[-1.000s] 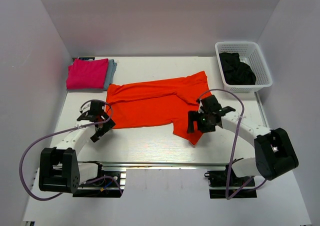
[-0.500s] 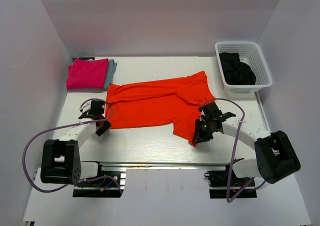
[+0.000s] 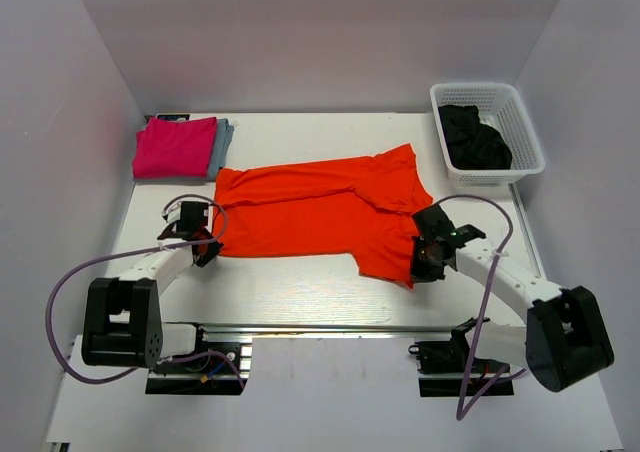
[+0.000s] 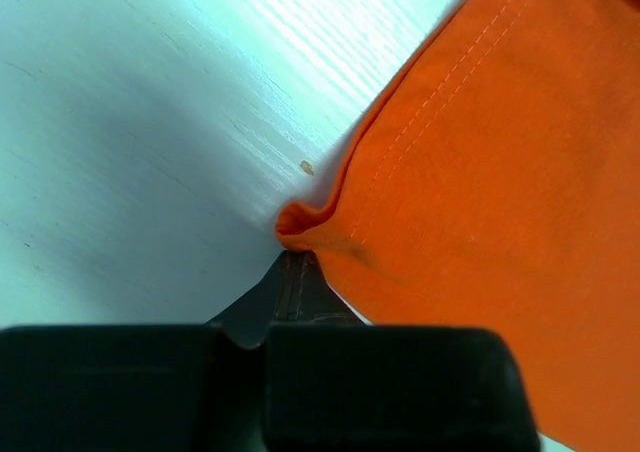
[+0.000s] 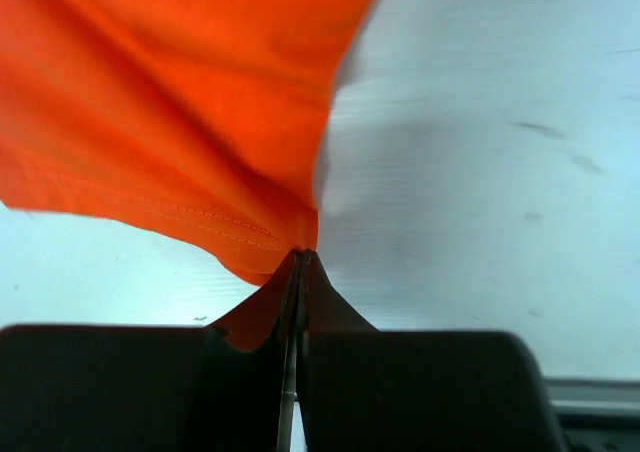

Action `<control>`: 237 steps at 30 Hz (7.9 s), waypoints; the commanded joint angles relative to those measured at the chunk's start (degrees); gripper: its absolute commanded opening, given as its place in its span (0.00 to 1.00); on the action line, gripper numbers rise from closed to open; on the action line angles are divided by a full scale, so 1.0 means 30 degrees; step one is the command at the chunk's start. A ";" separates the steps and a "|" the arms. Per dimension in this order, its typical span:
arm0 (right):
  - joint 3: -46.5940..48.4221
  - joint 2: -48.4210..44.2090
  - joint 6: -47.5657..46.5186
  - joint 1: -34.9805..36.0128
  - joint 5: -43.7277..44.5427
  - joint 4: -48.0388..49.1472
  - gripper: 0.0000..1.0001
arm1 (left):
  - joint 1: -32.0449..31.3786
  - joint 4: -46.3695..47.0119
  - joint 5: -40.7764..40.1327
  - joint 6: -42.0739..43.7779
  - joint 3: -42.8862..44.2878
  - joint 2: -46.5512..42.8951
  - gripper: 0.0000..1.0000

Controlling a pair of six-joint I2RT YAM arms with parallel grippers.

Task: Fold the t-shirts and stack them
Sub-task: Grap the side of the flattened tshirt closest away from the robot with both arms, then fold the other side of the tshirt into a rectangle, then rotate the tshirt 90 degrees

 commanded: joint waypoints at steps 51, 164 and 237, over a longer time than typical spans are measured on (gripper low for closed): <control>0.4771 0.3568 -0.3842 -0.2537 -0.5132 0.5343 0.00 | 0.0064 -0.2917 -0.0429 -0.0679 0.2492 0.1971 0.48; 1.7834 1.7448 -0.8532 -0.6492 -0.2085 0.3235 0.10 | -0.1196 0.0105 0.6542 0.5825 1.3889 1.3721 1.00; 2.3875 1.7663 -0.8738 -0.0781 -0.5779 0.5083 0.90 | -1.0776 -0.2182 1.0299 0.7378 0.5624 0.1213 1.00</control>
